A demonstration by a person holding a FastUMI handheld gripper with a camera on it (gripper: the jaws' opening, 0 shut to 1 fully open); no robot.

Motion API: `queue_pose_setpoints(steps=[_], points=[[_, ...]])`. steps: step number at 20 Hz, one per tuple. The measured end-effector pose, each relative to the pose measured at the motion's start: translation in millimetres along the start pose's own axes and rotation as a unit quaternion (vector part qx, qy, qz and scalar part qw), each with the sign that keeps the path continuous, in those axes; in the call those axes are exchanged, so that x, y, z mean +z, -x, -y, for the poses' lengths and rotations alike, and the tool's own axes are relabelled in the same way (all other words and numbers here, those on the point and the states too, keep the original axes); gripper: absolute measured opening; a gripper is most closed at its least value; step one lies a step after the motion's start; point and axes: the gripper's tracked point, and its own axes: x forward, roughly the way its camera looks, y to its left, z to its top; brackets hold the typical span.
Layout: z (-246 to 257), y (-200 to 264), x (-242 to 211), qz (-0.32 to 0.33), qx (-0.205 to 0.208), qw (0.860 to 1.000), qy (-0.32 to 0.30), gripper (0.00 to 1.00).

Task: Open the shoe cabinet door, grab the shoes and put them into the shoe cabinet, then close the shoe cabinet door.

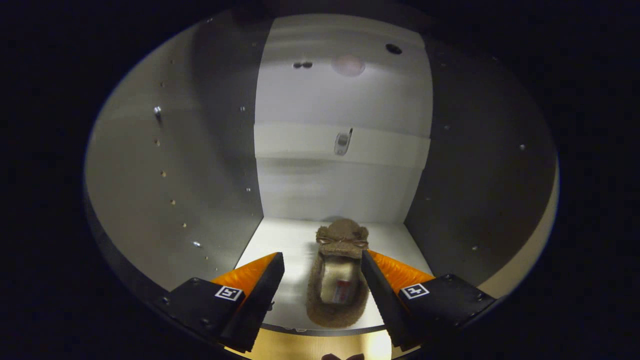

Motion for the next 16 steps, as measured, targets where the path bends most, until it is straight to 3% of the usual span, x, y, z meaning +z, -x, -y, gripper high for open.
queue_pose_setpoints(steps=[8, 16], points=[[23, 118, 43, 0.133, -0.008, 0.991, -0.021, 0.98], [40, 248, 1, 0.187, -0.012, 0.982, -0.010, 0.98]])
